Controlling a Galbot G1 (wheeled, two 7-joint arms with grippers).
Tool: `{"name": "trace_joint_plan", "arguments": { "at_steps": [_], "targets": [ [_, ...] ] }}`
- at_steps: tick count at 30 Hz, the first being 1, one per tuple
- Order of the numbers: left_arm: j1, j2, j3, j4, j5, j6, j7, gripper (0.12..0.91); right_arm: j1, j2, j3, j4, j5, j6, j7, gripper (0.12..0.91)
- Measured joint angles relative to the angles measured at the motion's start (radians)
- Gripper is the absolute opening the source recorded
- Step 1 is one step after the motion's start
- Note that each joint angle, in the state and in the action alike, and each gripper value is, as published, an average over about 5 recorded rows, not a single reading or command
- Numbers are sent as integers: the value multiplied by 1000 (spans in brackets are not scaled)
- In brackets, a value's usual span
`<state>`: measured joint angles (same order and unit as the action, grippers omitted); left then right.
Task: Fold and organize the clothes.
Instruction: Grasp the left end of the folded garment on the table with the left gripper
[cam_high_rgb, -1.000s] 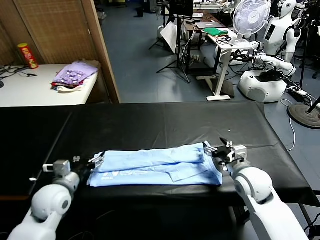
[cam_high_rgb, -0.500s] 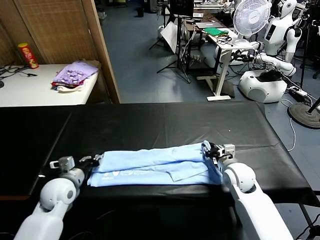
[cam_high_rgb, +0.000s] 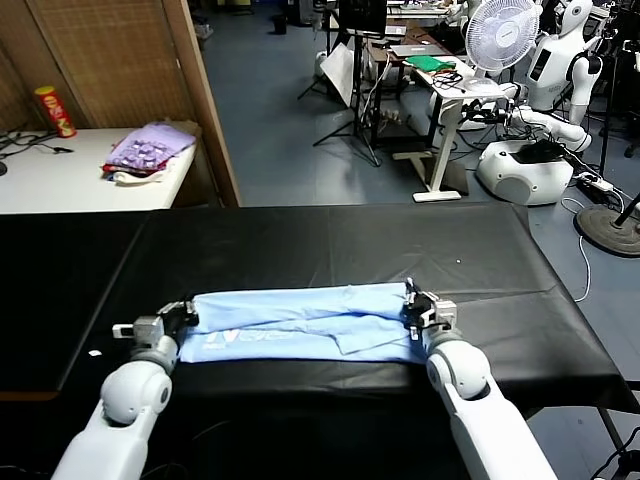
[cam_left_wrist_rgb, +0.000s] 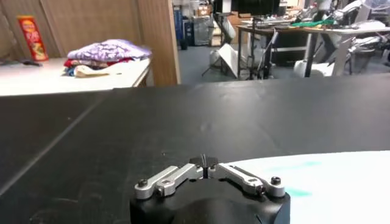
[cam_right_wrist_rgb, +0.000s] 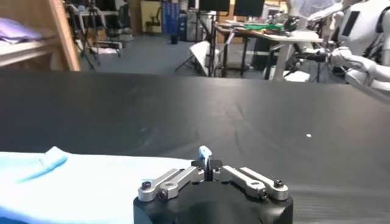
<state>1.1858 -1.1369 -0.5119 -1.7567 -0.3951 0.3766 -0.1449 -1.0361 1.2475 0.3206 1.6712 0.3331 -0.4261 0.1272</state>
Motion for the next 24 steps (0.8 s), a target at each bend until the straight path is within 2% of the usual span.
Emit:
{"name": "trace_joint_plan", "arguments": {
  "at_steps": [4, 8, 12, 15, 19, 21, 24],
  "targets": [
    [13, 10, -18, -18, -32, 5, 0, 332, -28, -26, 21, 61, 3, -7, -14, 431],
    [41, 22, -43, -53, -95, 31, -13, 567, -62, -50, 42, 135, 13, -11, -16, 659],
    [84, 24, -77, -102, -192, 66, -37, 747, -99, -60, 59, 201, 24, -11, -17, 783],
    [125, 14, -99, -138, -237, 73, -36, 792, -115, -61, 64, 235, 25, -11, -21, 796],
    [177, -8, -109, -157, -238, 66, -15, 792, -119, -63, 63, 256, 25, -11, -27, 798],
    [195, -21, -110, -158, -230, 61, -3, 751, -120, -65, 62, 262, 25, -12, -29, 798],
    [213, -41, -107, -154, -205, 51, 17, 610, -120, -68, 61, 269, 24, -13, -29, 798]
  ]
}}
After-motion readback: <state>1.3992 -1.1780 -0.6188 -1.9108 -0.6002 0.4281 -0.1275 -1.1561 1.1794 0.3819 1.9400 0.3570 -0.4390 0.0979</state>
